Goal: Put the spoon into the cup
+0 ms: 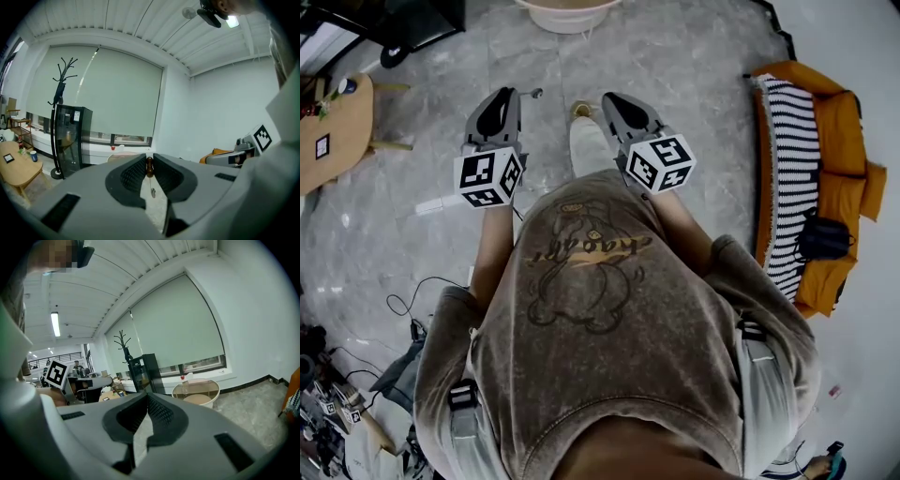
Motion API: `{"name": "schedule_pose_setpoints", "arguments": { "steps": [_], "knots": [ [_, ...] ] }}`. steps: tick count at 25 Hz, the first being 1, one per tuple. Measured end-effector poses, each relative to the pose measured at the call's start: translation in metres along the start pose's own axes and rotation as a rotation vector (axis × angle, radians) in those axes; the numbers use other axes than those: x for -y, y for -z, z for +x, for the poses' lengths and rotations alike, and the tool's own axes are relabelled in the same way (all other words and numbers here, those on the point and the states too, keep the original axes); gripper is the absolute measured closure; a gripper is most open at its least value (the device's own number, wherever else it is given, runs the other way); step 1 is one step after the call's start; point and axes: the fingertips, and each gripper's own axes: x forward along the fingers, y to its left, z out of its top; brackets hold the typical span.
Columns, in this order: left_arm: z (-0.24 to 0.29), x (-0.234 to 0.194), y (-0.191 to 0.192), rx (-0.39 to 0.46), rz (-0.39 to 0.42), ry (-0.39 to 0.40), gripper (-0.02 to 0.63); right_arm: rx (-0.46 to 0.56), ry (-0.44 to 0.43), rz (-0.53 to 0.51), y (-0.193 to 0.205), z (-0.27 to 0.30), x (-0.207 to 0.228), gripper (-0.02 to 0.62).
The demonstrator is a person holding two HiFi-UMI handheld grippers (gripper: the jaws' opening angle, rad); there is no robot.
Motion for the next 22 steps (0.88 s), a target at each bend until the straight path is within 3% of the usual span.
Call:
{"name": "schedule_pose_setpoints", "arguments": {
  "steps": [22],
  "knots": [
    [0.117,-0.038,-0.042,-0.033,0.003,-0.002,0.546,-0.043,-0.049,0.016,-0.053,0.097,0.071,0.575]
  ]
}}
